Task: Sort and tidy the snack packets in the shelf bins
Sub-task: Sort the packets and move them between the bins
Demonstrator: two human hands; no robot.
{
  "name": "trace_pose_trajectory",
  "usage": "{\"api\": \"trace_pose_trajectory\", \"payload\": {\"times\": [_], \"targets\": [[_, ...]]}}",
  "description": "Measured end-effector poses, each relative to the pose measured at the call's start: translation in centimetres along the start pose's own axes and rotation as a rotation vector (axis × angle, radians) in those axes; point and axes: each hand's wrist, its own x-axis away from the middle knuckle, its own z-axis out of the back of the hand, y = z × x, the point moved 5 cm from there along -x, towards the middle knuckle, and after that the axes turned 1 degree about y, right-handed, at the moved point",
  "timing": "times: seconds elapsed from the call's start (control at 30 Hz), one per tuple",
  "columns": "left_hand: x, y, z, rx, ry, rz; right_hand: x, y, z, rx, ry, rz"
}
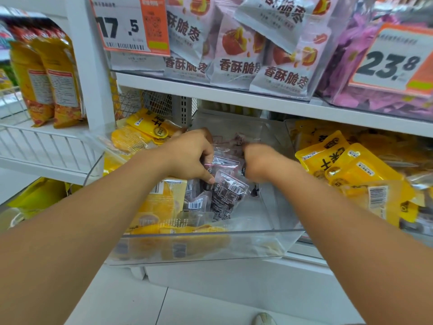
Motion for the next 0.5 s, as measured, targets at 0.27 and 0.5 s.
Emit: {"api": "trace_pose_trajectory", "payload": {"times": [0.27,0.5], "targets": [[0.0,-0.2,0.2,0.011,0.010,0.011,-1.4,-0.1,-2.7,0.065,-0.151,-0.008],[0.3,-0.3,0.3,0.014,0.010,0.035,-1.4,-0.1,-3.7,0.066,-0.221,0.005]]}}
